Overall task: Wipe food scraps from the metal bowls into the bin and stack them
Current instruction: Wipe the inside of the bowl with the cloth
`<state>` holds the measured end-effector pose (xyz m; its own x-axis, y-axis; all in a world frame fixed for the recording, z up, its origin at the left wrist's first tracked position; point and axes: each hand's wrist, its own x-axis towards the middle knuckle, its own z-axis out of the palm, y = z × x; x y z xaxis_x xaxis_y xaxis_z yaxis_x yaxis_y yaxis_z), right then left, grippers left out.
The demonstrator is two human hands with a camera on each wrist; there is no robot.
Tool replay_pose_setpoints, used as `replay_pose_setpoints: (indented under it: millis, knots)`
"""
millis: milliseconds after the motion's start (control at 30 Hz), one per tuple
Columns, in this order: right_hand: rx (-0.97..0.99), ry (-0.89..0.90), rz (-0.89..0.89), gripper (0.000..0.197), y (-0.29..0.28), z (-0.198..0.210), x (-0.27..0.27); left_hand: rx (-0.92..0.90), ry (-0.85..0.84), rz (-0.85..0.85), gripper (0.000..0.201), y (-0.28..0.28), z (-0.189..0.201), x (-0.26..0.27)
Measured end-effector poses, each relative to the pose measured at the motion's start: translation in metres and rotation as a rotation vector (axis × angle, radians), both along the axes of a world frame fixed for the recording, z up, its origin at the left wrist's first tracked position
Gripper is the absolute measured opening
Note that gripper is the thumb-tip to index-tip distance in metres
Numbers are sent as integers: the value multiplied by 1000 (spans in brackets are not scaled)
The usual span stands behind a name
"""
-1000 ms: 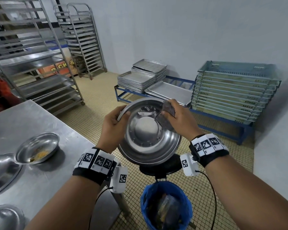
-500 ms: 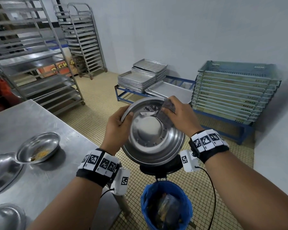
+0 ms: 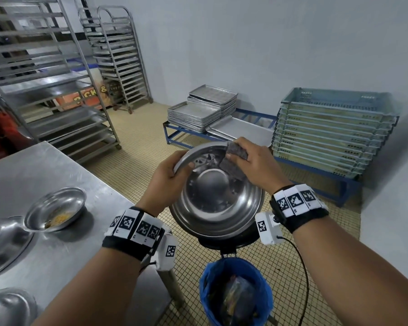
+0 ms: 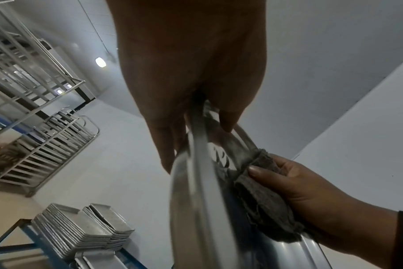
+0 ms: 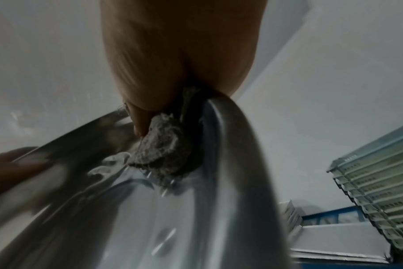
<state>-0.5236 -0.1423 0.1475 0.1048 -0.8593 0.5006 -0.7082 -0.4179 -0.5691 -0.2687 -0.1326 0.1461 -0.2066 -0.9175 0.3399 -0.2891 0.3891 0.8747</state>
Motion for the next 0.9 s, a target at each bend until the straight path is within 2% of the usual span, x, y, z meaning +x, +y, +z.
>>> replay_pose_setpoints:
  millis: [100,267,367,500,567,667,733,800,900]
  knots:
    - [-12,-14,2,25,0,6,5,5,68,27,19,-3,6,1]
    - [-26,-171,-81,22,0,-4,6,16,316,117,17,2,3,-2]
    - [-20,-138,-100,20,-1,-5,6,-19,251,140,18,4,-2,-3]
    - [-42,-8,-2,25,-2,9,6,-51,117,105,19,3,3,-4]
    - [-46,-66,-1,25,-2,9,5,-28,189,104,19,1,5,-3]
    - [-22,-190,-95,20,-3,-4,4,0,365,150,19,2,3,-3]
    - [-2,-229,-133,19,-3,-13,3,11,405,176,19,3,-3,-2]
    - [4,-234,-129,17,-3,-14,2,6,369,164,20,3,-8,-2]
    - [-11,-167,-88,20,-5,-3,-5,-30,230,89,19,4,-2,0]
